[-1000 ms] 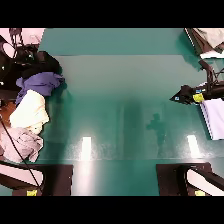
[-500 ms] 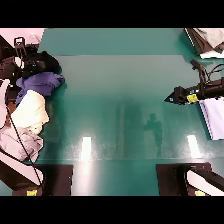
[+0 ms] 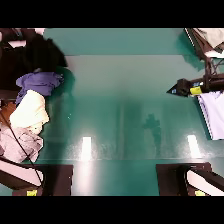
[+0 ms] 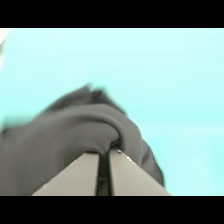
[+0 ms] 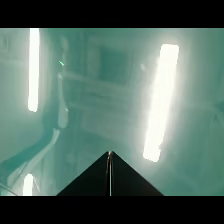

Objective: Fold the shirts.

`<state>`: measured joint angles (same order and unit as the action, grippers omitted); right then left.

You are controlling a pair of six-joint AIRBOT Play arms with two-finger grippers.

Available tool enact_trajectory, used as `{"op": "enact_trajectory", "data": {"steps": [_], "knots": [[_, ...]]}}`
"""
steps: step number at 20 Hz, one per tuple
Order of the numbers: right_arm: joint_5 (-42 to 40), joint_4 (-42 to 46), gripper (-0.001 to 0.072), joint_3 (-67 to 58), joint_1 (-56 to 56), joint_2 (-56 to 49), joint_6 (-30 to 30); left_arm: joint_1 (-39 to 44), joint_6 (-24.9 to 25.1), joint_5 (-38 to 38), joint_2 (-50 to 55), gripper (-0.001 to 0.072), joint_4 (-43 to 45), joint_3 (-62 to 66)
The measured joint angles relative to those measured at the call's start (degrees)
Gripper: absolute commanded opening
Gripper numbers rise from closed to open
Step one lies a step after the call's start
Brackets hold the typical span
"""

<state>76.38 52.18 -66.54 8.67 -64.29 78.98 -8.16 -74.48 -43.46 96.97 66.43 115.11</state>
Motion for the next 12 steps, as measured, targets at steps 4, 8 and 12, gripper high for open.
{"op": "enact_trajectory", "data": {"steps": [4, 8, 12], "knots": [[-0.15, -0.11, 0.0021, -9.94, 0.11, 0.00, 0.00, 6.10, 12.22, -9.94, -11.13, 0.0025, -17.70, 3.28], [-0.15, -0.04, 0.0021, -19.71, 0.11, 0.00, 0.00, 15.23, 17.07, -20.90, -19.17, 0.0025, -26.93, 4.13], [0.92, 0.11, 0.0022, -27.08, 0.11, 0.02, 0.00, 23.43, 18.64, -25.88, -21.92, 0.0025, -30.77, 2.69]]}}
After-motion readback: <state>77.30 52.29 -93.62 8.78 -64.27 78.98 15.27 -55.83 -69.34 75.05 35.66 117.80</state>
